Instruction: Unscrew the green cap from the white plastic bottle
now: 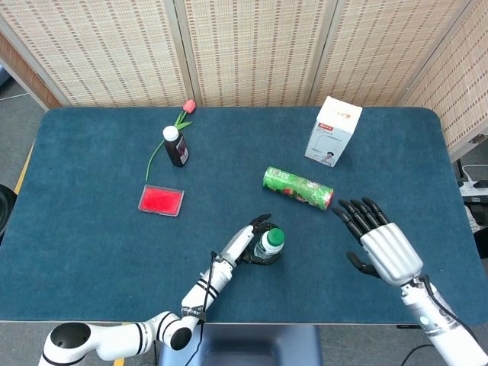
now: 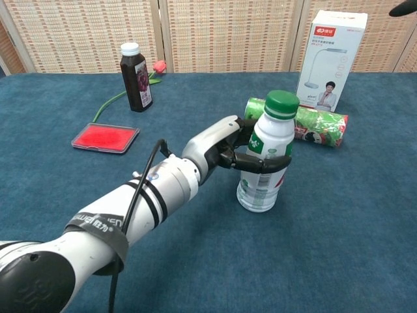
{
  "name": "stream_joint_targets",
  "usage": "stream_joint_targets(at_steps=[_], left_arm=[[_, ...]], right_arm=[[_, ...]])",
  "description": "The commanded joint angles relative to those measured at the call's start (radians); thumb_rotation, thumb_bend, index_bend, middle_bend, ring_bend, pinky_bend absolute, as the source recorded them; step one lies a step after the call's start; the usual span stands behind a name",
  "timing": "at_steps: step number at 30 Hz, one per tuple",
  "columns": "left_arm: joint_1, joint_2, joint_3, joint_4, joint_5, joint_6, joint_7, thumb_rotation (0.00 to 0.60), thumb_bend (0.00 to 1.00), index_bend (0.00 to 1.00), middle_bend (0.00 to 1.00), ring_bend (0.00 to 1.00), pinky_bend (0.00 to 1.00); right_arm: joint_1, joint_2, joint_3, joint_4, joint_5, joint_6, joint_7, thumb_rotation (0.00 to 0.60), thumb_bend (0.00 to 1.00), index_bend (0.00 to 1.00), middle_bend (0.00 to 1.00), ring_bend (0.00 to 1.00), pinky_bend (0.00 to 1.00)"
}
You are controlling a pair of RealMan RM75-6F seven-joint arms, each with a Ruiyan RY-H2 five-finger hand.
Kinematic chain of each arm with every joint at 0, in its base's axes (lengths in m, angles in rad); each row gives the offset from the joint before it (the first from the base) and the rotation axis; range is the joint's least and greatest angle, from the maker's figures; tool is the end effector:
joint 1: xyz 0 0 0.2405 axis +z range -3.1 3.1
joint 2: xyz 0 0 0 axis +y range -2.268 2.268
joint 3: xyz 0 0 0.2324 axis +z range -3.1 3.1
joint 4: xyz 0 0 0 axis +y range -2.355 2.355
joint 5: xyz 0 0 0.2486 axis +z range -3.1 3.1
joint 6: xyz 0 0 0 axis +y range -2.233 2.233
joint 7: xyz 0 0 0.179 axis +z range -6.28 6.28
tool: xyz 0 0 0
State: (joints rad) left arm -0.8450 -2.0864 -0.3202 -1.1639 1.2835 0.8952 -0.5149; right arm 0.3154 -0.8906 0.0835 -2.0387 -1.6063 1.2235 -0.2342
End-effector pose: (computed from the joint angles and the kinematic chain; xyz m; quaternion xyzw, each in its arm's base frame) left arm 0.0160 0.3232 -0.1862 -0.5319 -0.6532 -0.5327 0.0817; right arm -0.1602 -0.2526 0.0945 0.7386 -0.3058 0.3958 0.4520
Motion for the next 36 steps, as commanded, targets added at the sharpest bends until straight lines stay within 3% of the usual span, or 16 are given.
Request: stream_joint_targets(at_steps=[1,10,17,25,36], left_arm=[[0.007,-0.001,0.01,-0.012,0.005,0.013,0.019,0.6,0.48,0.65,0.52,0.12,0.01],[0.01,-0.011,0.004,-0.035,-0.025,0.014,0.089,0.6,0.58,0.71,0.65,0.24,0.04],[0.007,-0.011,-0.024,-0.041,-0.083,-0.025,0.106,0.6,0.6,0.72,0.68,0.4,0.23],[0.007,-0.001,-0.041,-0.056,-0.121,-0.06,0.109,0.6,0.63,0.73,0.72,0.43,0.36],[0.003,-0.003,-0.046,-0.048,-0.125,-0.06,0.127,0.6,0.66,0.73,0.73,0.44,0.38]], right_arm=[[0.045,0.007,0.02,-0.042,0.014,-0.056,-0.06,0.6,0.27,0.03,0.0,0.0,0.0],[0.161,-0.002,0.071,-0.146,0.117,-0.188,-0.258,0.6,0.27,0.14,0.0,0.0,0.0],[0.224,-0.013,0.086,-0.181,0.227,-0.24,-0.389,0.6,0.27,0.2,0.0,0.0,0.0],[0.294,-0.047,0.084,-0.196,0.378,-0.26,-0.545,0.6,0.27,0.21,0.0,0.0,0.0],[0.368,-0.071,0.055,-0.217,0.532,-0.263,-0.659,0.6,0.27,0.3,0.0,0.0,0.0]])
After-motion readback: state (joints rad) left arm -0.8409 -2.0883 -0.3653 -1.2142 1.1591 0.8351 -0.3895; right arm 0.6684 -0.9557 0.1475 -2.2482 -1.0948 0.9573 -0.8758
